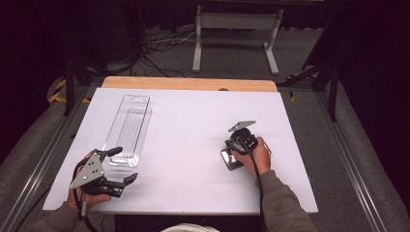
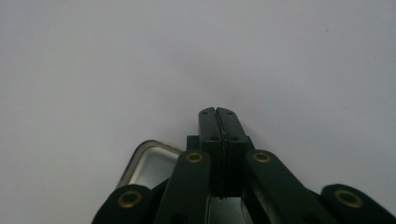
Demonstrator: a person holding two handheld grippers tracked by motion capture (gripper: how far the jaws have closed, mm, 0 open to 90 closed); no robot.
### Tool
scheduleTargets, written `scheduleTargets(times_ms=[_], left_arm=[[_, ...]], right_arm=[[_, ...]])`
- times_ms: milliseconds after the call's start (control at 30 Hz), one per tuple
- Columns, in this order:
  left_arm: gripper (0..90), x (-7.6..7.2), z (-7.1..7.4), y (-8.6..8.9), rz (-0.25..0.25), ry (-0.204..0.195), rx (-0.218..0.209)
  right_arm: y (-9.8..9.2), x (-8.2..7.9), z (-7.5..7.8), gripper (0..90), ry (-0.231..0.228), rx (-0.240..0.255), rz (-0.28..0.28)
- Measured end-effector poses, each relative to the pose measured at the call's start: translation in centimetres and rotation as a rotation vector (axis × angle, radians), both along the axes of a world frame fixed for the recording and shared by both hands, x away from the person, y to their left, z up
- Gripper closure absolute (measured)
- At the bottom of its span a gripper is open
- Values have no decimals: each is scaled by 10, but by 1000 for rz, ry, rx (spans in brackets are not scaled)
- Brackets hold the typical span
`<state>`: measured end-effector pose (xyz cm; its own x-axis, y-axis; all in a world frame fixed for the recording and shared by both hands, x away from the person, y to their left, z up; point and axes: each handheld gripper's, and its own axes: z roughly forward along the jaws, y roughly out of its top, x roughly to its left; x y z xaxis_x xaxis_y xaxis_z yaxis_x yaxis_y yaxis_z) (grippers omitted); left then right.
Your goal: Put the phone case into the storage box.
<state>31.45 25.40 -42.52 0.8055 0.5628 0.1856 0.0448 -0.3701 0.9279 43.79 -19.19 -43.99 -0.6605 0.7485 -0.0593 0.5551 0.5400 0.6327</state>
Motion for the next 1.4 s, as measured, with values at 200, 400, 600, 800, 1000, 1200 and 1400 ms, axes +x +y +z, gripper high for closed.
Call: scheduleTargets(times_ms=[200,400,600,800,1000,1200,1400], left_arm=[[68,0,0,1,0,3,4],[68,1,0,0,1,1,11],[68,0,-1,-1,2,9,13],[68,1,-1,0,1,13,12],[67,0,-1,0,1,11,15],[67,1,-2,-1,2,13,17],[67,1,-2,-1,-2,10,24]], right_arm=[[6,-29,1,900,27,-22,84],[0,-54,1,900,37,-19,100],[-7,-74,0,900,39,-20,122],[-19,-87,-1,896,41,-16,106],[-33,-96,-1,889,43,-6,76],[-43,-98,-2,883,46,3,59],[-44,-99,-2,853,42,8,57]])
